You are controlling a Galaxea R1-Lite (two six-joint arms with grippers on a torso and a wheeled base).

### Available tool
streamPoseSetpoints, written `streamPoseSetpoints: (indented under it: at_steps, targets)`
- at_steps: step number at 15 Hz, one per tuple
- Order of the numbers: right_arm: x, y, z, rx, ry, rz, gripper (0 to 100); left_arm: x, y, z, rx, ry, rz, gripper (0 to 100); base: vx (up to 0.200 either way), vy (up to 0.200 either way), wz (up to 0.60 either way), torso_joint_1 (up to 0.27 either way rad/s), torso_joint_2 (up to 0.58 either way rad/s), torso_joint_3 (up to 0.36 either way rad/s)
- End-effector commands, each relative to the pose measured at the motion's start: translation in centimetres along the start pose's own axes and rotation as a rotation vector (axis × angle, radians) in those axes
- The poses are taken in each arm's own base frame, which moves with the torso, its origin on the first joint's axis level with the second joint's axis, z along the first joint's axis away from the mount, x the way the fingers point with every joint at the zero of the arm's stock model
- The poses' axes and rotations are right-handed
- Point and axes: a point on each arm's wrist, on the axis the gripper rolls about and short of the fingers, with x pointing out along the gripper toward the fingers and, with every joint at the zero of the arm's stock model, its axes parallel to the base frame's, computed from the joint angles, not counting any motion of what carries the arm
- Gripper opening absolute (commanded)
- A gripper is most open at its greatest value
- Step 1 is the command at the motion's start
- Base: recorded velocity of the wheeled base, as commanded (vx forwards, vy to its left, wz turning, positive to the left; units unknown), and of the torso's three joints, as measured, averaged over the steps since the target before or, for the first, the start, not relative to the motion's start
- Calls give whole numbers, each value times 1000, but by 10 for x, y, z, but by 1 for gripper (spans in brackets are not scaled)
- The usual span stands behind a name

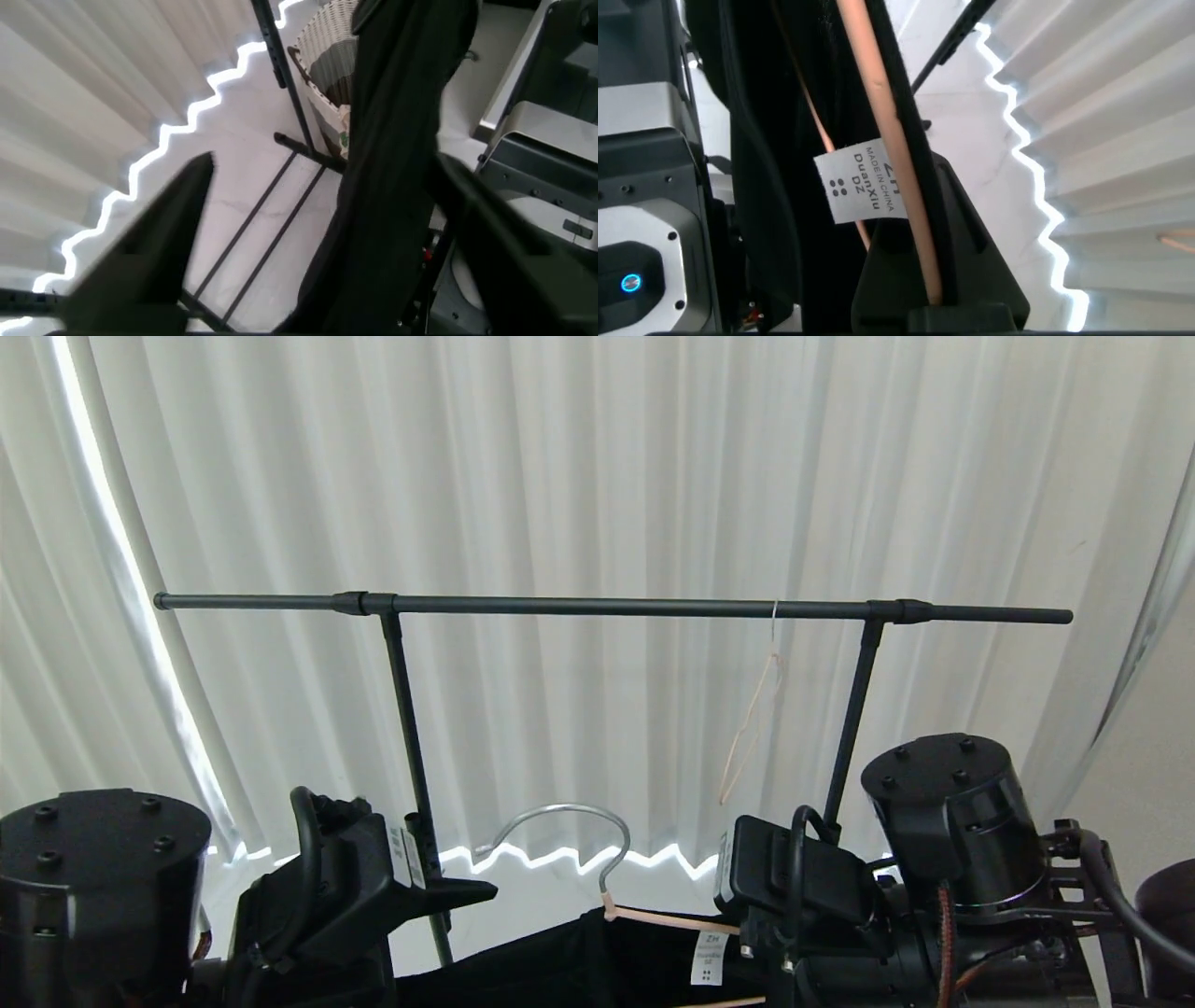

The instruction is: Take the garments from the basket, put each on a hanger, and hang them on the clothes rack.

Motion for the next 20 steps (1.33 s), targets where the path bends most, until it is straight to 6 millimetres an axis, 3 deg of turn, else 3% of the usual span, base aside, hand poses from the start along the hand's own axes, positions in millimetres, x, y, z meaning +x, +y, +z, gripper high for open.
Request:
streamPoseSetpoints:
  at_steps: [1, 6, 8, 10, 12, 15, 20]
  targets:
    - [-10, -4, -5, -10, 2, -25, 0, -6, 7, -6, -27, 4, 50, 100, 0, 0, 0, 0, 0, 0]
    - [-33, -16, -27, 31, 35, -105, 0, -40, 4, -24, -53, -50, 171, 100, 0, 0, 0, 0, 0, 0]
    - [-41, -23, -32, 51, 37, -143, 0, -45, -1, -31, -52, -51, 171, 100, 0, 0, 0, 0, 0, 0]
    - [-46, -25, -31, 55, 28, -161, 0, -42, -3, -45, -75, 0, 172, 100, 0, 0, 0, 0, 0, 0]
    - [-50, -24, -29, 44, 14, -166, 0, -32, 12, -65, -176, 142, 257, 100, 0, 0, 0, 0, 0, 0]
    - [-54, -23, -27, -10, 3, -169, 0, -23, 22, -61, -194, 169, 263, 100, 0, 0, 0, 0, 0, 0]
    - [-54, -23, -27, -16, 3, -170, 0, -20, 22, -65, -171, 198, 252, 100, 0, 0, 0, 0, 0, 0]
